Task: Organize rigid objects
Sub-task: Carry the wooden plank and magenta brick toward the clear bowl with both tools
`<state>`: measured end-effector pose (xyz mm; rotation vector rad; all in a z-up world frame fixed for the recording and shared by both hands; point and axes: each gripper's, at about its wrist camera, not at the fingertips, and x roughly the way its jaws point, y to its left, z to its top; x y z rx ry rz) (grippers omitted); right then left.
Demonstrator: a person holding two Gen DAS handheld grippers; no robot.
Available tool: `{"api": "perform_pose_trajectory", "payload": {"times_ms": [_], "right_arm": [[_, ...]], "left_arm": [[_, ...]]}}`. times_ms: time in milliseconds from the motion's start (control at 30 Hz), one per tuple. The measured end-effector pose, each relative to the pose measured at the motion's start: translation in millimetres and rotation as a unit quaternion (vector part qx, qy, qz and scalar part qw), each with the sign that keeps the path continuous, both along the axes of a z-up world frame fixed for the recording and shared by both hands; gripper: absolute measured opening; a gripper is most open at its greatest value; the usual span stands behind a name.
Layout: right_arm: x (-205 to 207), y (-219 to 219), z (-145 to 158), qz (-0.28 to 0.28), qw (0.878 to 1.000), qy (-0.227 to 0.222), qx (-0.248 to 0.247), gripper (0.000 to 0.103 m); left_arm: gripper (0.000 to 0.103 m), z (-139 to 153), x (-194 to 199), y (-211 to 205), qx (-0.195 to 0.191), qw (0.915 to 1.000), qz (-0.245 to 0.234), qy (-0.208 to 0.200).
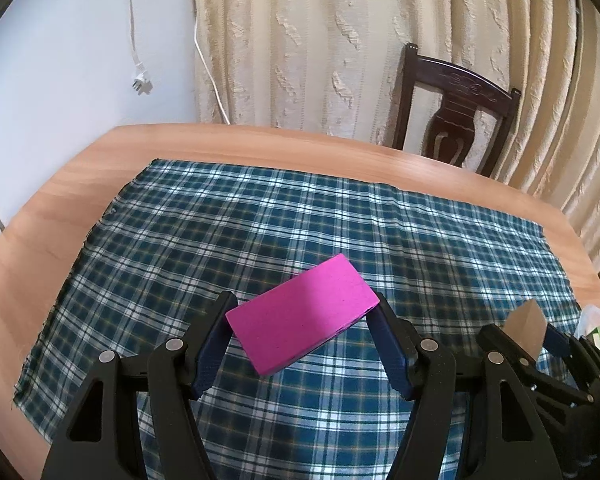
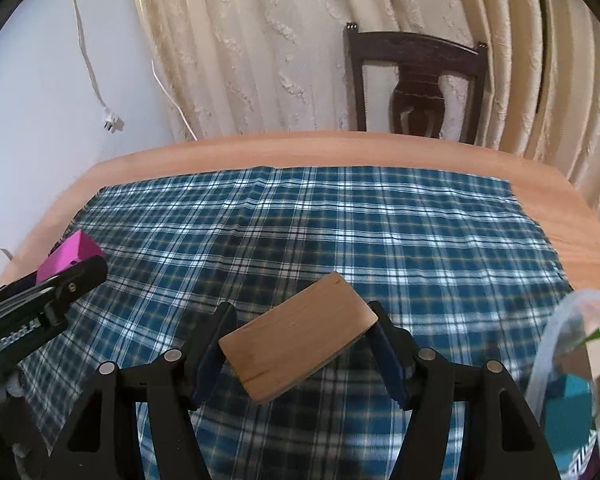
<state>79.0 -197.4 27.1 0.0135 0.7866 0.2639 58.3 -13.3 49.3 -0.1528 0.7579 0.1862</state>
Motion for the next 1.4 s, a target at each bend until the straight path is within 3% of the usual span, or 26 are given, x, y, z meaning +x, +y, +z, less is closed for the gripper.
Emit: {"api": "perform_pose_trajectory", "payload": {"times_ms": [667,1000,1400], "right_arm": [[-46.9,-52.5,26.0,-0.106,0.991,-0.073,0.022,0.069],[-75.9,-90.2,29.9,-0.185,0.978,-0.1,0.006,0.069],[-100.2,-143.3,22.1,-0.262,0.961,-0.085,0.011,0.069]], "left_arm": [[0.067,-3.1,-3.8,-23.1,0.021,0.9991,-0.037,-0.001],[0.067,-7.0,-6.5,-39.3,0.032,0.9974,-0.065,0.002],[0.067,-8.7,-13.2,-58.6,0.041,0.9939,-0.103,0.0]]}}
